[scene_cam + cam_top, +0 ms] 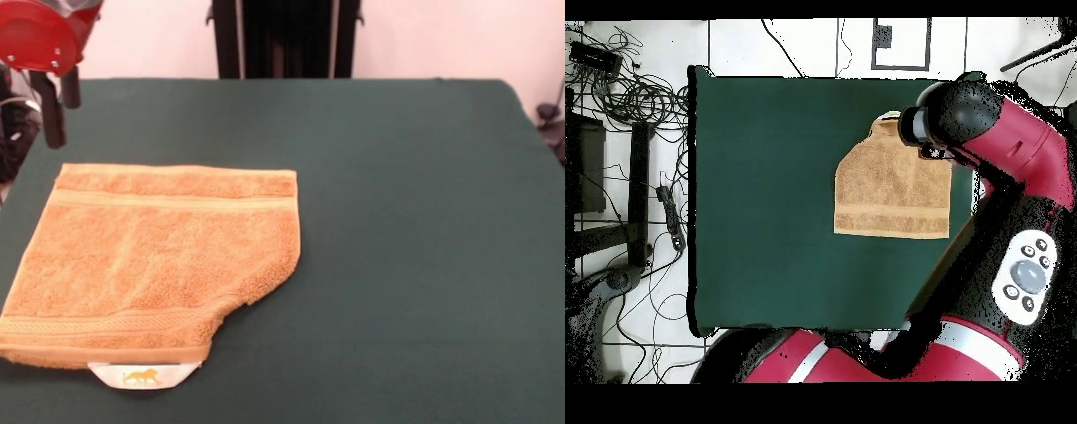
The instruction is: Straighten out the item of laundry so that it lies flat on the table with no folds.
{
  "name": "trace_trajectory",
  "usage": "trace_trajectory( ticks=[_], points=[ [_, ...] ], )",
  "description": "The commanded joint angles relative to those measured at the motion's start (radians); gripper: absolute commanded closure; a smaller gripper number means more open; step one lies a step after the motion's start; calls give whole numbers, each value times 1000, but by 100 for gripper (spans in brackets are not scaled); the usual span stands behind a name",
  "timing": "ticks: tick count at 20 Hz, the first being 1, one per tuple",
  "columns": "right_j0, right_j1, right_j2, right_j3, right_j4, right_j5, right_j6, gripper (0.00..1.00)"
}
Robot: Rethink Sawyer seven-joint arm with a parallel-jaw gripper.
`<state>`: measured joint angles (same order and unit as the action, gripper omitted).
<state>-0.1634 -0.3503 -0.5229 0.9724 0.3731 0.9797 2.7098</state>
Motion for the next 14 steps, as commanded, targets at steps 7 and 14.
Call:
trace_trajectory(
  ticks=[7, 14],
  points=[
    [48, 42, 132, 144, 73, 16, 203, 0],
    [70, 40, 119, 178, 115, 10, 277, 0]
  ],
)
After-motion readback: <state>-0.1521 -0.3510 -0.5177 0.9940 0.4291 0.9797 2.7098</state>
